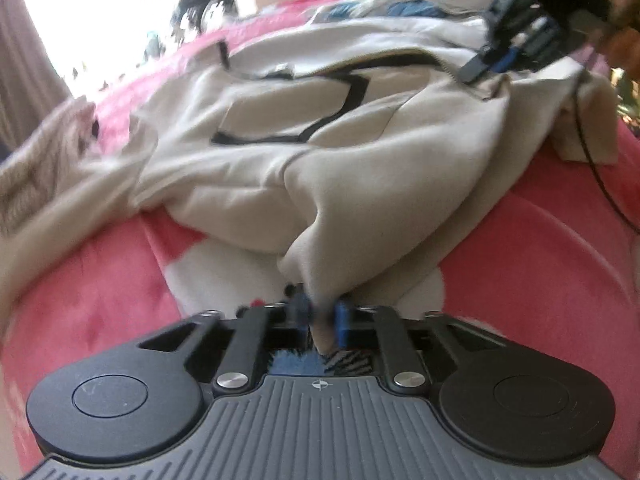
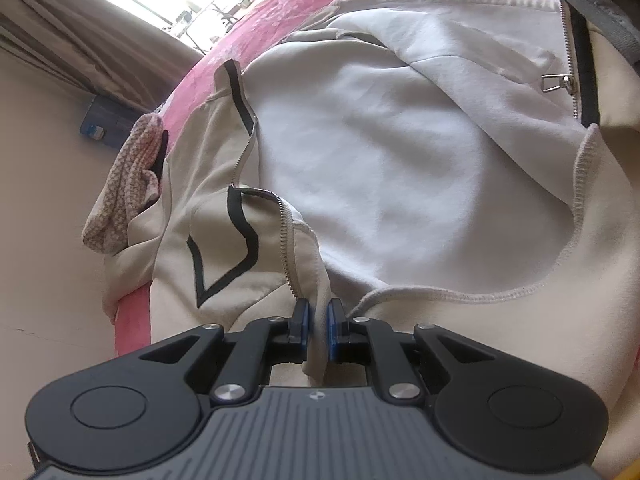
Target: Fold clothes
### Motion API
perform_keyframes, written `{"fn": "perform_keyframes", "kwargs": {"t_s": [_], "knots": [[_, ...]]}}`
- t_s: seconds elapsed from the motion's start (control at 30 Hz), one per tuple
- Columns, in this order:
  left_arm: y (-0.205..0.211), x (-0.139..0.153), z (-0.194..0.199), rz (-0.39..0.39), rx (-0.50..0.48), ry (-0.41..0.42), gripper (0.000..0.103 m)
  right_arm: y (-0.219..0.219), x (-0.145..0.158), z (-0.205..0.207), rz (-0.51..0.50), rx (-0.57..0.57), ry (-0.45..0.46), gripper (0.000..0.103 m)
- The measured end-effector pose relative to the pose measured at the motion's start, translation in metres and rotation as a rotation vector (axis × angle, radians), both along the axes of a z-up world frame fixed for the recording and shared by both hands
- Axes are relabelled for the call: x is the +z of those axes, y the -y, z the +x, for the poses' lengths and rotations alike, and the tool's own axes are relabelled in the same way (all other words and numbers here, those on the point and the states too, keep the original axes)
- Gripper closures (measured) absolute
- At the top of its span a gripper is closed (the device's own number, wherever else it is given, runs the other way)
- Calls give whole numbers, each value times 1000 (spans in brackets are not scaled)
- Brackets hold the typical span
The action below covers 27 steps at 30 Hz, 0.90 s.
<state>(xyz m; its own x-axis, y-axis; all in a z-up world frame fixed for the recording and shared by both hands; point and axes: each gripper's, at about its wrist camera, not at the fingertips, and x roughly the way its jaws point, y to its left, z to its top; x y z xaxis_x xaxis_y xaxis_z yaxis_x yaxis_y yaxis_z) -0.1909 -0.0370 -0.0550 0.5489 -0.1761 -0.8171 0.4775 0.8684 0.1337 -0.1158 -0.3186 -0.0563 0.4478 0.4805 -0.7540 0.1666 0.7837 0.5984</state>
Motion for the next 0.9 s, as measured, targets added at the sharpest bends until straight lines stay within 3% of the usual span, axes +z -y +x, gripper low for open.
{"fn": "perform_keyframes", "kwargs": {"t_s": [0.03, 0.1, 0.2, 0.27, 0.3, 0.57, 0.7, 0.8, 0.9], "knots": [[-5, 1, 6, -60, 35, -61, 98, 0, 3, 1, 1, -1, 11, 92], [-22, 9, 22, -258, 136, -226, 99, 2, 12, 2, 7, -3, 38, 92], [-55, 24, 42, -638, 252, -437, 100, 7, 26, 3, 34, -8, 77, 92], [-63, 39, 41, -783, 224, -466, 100, 9, 31, 1, 47, -7, 90, 92], [-64, 41, 39, -799, 201, -475, 100, 9, 31, -1, 49, -3, 91, 92], [-75, -12, 26, -667, 168, -664, 100, -4, -12, -14, 54, 32, -60, 92], [-81, -35, 21, -597, 139, -752, 96, -7, -7, -16, 40, 58, -43, 92], [-85, -21, 24, -548, 61, -731, 76, -6, -6, -14, 49, 50, -45, 92], [-94, -4, 29, -541, 67, -640, 71, -7, -6, -13, 54, 41, -48, 92]]}}
